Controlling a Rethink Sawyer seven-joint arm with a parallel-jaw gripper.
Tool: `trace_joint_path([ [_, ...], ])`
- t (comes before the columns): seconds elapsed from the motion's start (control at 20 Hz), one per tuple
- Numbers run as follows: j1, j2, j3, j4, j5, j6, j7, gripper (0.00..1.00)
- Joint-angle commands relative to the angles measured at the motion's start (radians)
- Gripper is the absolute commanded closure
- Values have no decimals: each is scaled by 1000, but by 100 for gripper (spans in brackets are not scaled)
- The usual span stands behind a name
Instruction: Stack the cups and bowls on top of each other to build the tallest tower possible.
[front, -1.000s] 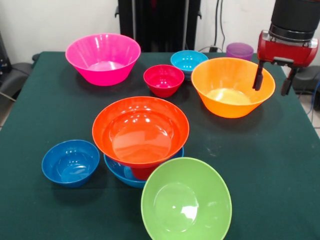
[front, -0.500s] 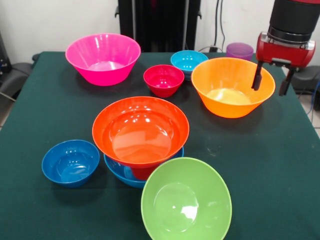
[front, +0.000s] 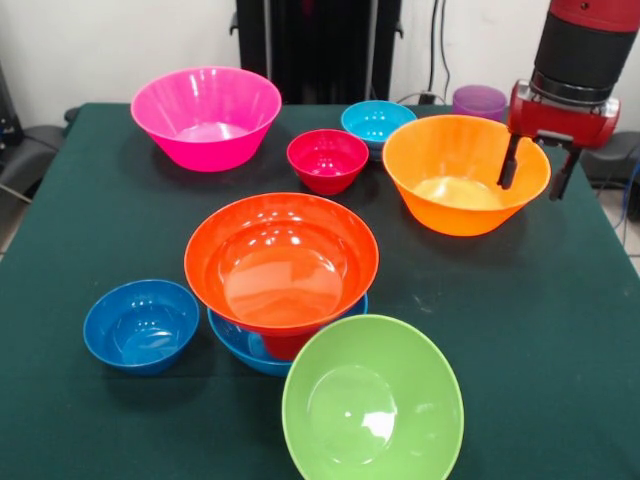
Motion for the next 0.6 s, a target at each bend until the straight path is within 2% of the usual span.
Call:
trace_joint_path([
  [0.05,-1,73,66,45,37,-45,199,0],
  [0.2,-15,104,93,42,37,-73,186,0],
  [0.6,-23,106,107,50,40,-96,178,0],
])
